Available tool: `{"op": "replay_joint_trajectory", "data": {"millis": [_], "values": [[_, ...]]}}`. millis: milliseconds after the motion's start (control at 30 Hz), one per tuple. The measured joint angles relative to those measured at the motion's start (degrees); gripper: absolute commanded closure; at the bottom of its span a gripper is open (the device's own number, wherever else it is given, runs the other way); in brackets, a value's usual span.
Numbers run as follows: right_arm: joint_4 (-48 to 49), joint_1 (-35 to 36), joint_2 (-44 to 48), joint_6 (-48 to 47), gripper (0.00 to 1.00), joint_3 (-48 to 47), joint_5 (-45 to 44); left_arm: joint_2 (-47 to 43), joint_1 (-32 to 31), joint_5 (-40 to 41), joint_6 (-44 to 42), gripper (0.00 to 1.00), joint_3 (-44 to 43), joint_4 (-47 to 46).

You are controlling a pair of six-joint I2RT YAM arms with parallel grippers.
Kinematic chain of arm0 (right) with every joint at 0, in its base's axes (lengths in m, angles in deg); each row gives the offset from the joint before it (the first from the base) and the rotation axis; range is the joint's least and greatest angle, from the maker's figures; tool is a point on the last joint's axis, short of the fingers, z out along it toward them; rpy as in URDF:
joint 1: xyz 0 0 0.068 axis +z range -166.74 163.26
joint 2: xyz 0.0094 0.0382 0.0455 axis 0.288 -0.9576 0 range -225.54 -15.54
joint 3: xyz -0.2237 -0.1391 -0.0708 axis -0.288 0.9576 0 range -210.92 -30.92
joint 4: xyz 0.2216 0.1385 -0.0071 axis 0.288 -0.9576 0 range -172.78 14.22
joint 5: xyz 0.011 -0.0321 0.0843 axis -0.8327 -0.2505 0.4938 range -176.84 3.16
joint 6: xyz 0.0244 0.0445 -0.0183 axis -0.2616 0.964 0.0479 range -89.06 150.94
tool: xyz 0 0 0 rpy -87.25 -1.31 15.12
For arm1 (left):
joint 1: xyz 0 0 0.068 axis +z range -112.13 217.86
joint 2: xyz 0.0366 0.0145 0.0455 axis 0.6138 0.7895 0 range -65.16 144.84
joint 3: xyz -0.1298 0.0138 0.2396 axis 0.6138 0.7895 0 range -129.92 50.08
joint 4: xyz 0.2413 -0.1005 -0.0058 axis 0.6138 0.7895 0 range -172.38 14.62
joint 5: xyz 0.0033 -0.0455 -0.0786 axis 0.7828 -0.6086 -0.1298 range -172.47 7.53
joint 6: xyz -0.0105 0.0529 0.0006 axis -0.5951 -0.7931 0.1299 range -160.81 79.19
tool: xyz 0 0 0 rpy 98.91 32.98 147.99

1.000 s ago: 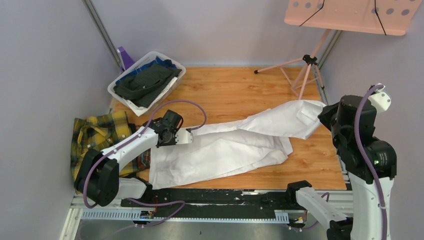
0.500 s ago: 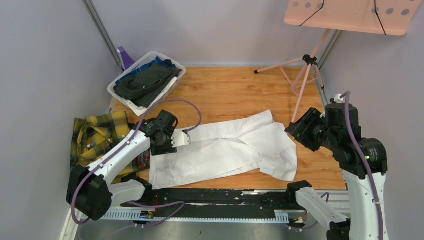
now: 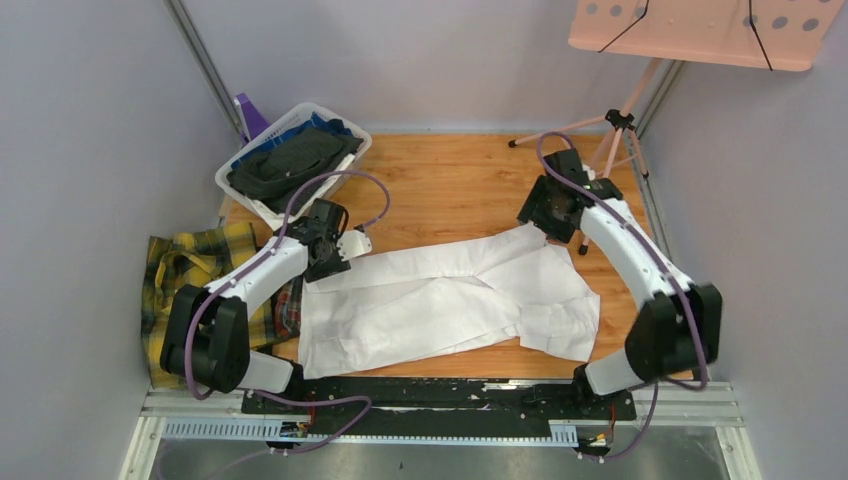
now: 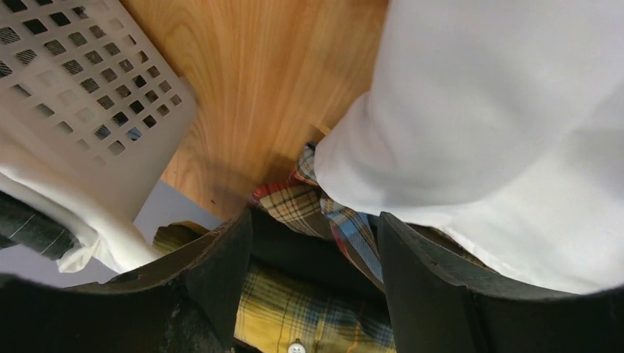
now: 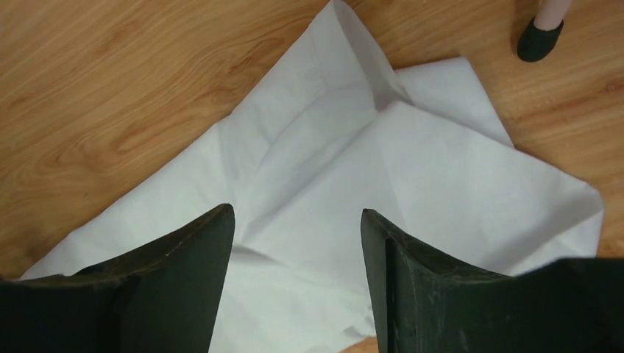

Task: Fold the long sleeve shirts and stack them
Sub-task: Adjust the shirt at the center of the board.

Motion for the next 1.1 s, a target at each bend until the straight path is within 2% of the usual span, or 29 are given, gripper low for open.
{"op": "replay_joint_trajectory", "data": {"millis": [100, 133, 167, 200, 233, 267, 300, 367, 500, 633, 667, 733, 800, 933, 1000, 1100], "values": [[4.5, 0.33, -10.58, -0.72, 0.36, -0.28, -3.93, 2.16, 1.86, -0.04, 0.22, 0.3, -0.13, -2.25], [5.64, 0.33, -13.49, -0.85, 0.39, -0.44, -4.98, 2.51, 2.19, -0.09, 0.22, 0.31, -0.13, -2.58], [6.4, 0.33, -15.52, -0.85, 0.45, -0.5, -5.7, 2.62, 2.32, -0.2, 0.22, 0.32, -0.09, -2.78], [7.17, 0.33, -17.68, -0.87, 0.56, -0.66, -6.54, 2.62, 2.36, -0.28, 0.22, 0.35, 0.13, -3.28], [7.98, 0.33, -19.47, -0.96, 0.73, -0.68, -7.17, 2.6, 2.4, -0.35, 0.2, 0.37, 0.57, -3.96], [8.63, 0.33, -20.81, -0.98, 0.83, -0.68, -7.8, 2.58, 2.43, -0.5, 0.22, 0.43, 1.22, -4.68], [9.22, 0.33, -22.01, -0.83, 0.91, -0.66, -8.44, 2.58, 2.43, -0.57, 0.22, 0.46, 2.29, -5.51], [10.29, 0.31, -23.17, -0.26, 1.0, -0.55, -9.68, 2.58, 2.54, -0.94, 0.28, 0.55, 4.85, -6.32], [11.89, -0.17, -23.28, 0.94, 1.0, -0.48, -12.7, 2.58, 2.8, -1.22, 0.46, 0.68, 8.41, -6.71], [12.68, -2.69, -22.97, 2.19, 1.0, -0.46, -15.78, 3.63, 2.89, 0.17, 0.2, 0.68, 8.02, -9.4], [12.72, -3.63, -22.73, 2.27, 0.96, -0.46, -16.31, 4.44, 2.99, 0.68, 0.15, 0.66, 7.41, -10.08], [12.92, -4.83, -22.36, 2.23, 0.79, -0.48, -16.74, 6.38, 3.17, 1.73, 0.09, 0.61, 5.33, -10.86], [13.2, -5.9, -22.18, 2.16, 0.67, -0.61, -16.87, 7.78, 3.28, 2.49, 0.17, 0.46, 2.71, -11.26], [13.42, -5.73, -22.12, 2.21, 0.5, -0.61, -16.09, 7.58, 3.43, 2.36, 1.33, 0.28, -3.52, -11.08], [13.53, -5.49, -21.73, 2.01, 0.45, -0.33, -15.56, 5.81, 3.43, 0.7, 2.03, 0.23, -5.42, -9.7], [13.49, -5.14, -20.55, 2.12, 0.4, 0.52, -15.43, 0.07, 2.97, -5.01, 3.3, 0.21, -6.99, -4.26]]}}
